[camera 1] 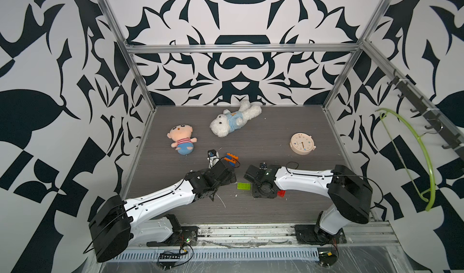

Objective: Assemble the number 5 with lego
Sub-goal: Move the lego brick at the center of the board, then pick up the lego brick from the center of the board.

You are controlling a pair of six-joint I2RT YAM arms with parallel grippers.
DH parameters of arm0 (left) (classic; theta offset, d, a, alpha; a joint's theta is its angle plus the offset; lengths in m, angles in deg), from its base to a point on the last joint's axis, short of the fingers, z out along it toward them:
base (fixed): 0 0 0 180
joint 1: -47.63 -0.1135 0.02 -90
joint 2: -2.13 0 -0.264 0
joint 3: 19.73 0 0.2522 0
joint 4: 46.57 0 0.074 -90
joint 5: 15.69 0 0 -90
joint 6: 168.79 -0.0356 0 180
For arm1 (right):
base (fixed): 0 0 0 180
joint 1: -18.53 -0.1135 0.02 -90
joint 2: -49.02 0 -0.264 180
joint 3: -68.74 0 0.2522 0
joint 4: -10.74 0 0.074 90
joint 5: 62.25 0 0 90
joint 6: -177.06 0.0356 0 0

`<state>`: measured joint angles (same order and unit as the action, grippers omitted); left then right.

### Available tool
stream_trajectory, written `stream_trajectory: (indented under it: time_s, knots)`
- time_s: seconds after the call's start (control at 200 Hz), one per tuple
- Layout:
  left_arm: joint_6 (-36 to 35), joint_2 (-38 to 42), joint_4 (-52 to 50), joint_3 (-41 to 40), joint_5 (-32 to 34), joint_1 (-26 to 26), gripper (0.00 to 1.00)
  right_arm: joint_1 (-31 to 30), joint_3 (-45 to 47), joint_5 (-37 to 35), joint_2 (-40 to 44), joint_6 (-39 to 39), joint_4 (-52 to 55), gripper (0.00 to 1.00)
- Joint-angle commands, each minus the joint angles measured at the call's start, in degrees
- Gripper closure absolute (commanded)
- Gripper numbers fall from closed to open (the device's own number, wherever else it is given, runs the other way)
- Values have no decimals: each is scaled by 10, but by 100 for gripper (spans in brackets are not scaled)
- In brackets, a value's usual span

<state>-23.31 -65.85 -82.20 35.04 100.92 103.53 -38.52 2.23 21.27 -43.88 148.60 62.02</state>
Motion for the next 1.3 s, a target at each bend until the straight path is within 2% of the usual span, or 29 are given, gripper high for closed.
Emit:
stream_trajectory:
  time_s: [0.0,0.125,0.22,0.33,0.49,0.59,0.72,1.205,1.24,1.295]
  knots:
    - [-7,-11,-5,8,0,0,1,-2,-6,-20,26,12,15,53]
    - [-7,-14,-3,8,-3,0,1,-2,-4,-19,25,15,13,59]
    - [-7,-14,-2,7,-3,0,1,-2,-1,-16,23,17,15,59]
    - [-7,-13,-3,7,-5,0,1,-2,1,-15,23,20,15,54]
    - [-7,-16,-1,8,-8,0,1,-2,0,-12,19,18,14,53]
    - [-9,-20,-1,12,-9,0,1,-2,2,-15,23,23,13,56]
    - [-9,-23,-2,14,-10,0,1,-2,0,-11,15,19,12,53]
    - [-10,-26,-1,12,-6,0,1,-2,-10,-10,15,8,13,67]
    - [-10,-27,0,12,-6,0,1,-2,-15,-16,16,7,20,66]
    - [-11,-28,-1,13,-7,0,1,-2,-18,-16,16,5,24,57]
